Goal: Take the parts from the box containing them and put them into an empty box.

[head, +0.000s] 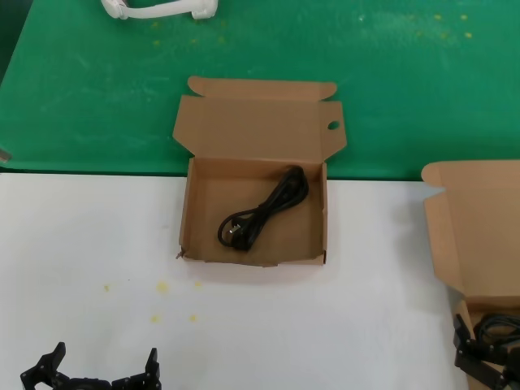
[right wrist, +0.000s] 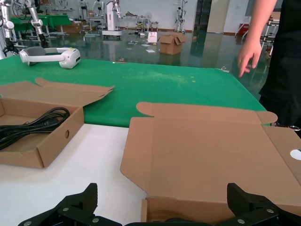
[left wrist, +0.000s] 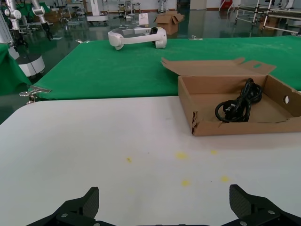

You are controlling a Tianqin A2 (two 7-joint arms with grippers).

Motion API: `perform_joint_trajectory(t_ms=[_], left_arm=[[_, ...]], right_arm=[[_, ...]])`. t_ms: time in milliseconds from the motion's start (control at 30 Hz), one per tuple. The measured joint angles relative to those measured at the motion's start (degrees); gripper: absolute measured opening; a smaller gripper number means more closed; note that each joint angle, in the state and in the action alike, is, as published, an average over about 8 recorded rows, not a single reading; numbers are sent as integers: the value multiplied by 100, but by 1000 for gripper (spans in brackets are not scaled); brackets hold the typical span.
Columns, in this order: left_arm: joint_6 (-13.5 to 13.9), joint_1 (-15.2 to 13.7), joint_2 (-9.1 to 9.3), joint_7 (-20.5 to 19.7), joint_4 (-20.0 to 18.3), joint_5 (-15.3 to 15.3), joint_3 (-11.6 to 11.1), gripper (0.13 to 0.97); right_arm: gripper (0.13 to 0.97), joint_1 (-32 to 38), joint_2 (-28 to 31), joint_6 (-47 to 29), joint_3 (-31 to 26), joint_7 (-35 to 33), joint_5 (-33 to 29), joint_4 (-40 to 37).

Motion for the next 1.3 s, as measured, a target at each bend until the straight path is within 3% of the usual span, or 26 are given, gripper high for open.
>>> perform_joint_trajectory(t_ms=[1300], left_arm=[[0, 0, 0, 0, 0, 0, 0, 966]], right_arm=[[966, 0, 0, 0, 0, 0, 0, 0]])
